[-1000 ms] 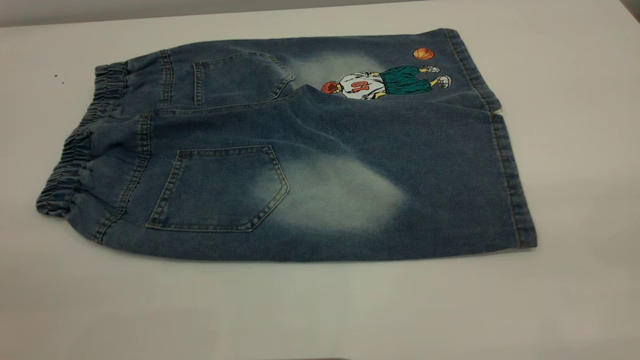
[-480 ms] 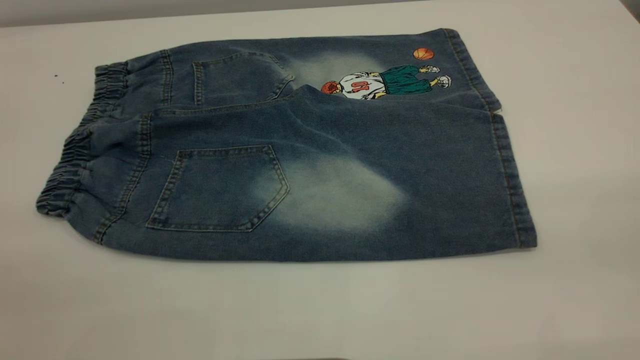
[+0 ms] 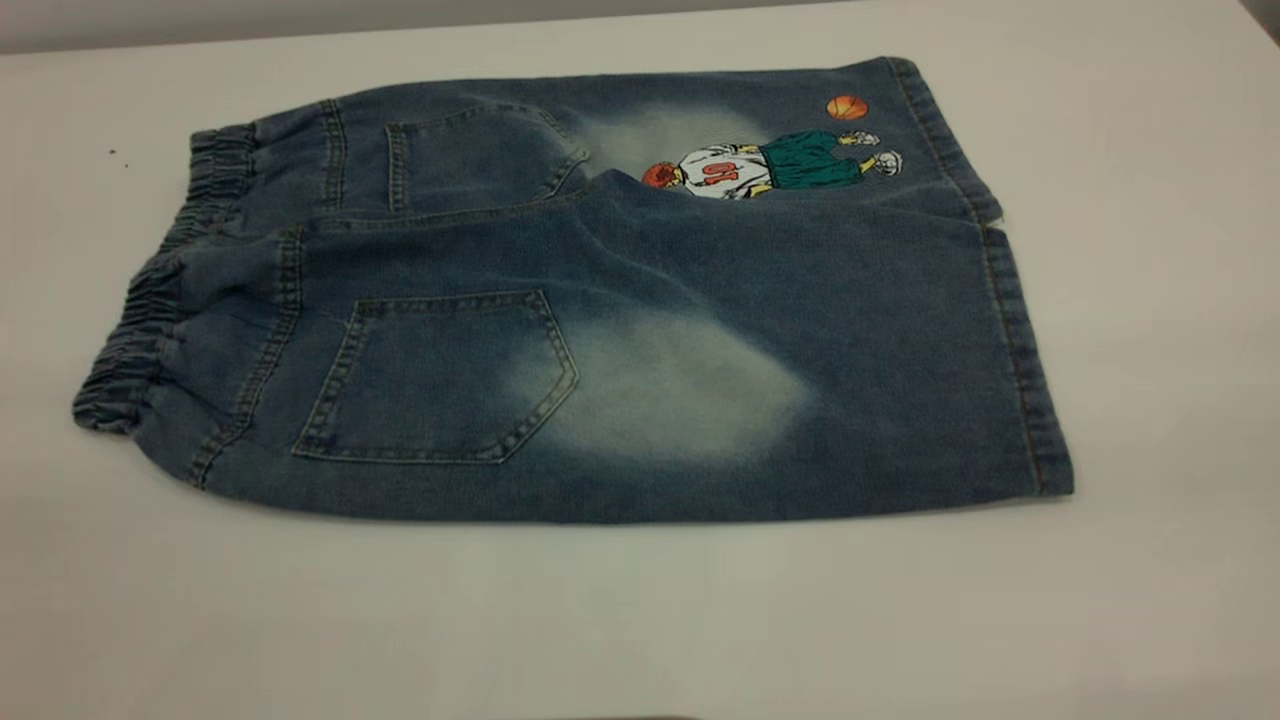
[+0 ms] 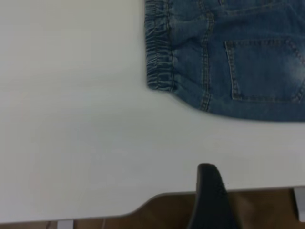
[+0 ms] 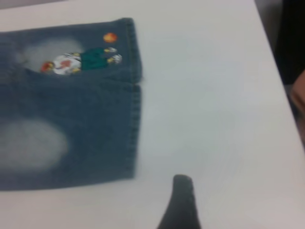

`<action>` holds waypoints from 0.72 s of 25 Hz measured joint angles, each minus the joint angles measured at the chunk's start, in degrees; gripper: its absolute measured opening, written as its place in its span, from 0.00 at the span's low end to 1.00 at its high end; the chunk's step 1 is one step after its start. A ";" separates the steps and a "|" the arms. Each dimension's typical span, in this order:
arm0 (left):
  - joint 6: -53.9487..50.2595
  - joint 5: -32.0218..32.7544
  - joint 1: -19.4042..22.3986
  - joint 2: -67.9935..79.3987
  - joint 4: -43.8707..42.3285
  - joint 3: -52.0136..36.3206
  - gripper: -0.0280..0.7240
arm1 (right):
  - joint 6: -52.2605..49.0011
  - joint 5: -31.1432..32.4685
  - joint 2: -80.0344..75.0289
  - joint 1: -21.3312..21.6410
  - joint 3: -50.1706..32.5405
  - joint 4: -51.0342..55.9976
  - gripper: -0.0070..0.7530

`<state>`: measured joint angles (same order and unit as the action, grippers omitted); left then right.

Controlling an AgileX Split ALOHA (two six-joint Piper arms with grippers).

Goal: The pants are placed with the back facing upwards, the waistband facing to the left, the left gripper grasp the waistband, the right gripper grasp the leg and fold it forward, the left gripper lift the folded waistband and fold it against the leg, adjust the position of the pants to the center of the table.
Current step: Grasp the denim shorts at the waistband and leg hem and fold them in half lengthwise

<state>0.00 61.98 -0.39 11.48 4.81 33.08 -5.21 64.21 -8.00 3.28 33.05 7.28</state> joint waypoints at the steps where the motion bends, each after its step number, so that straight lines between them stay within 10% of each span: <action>1: 0.00 -1.52 0.00 3.60 0.46 1.08 0.59 | 0.15 -0.45 -2.59 0.00 1.32 0.39 0.72; 18: -0.69 -26.12 0.00 58.72 8.65 6.85 0.72 | 8.70 -9.34 -26.77 0.00 4.51 6.79 0.80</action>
<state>-0.69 35.86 -0.39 70.20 13.46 39.92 3.49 54.87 -34.78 3.28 37.56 14.07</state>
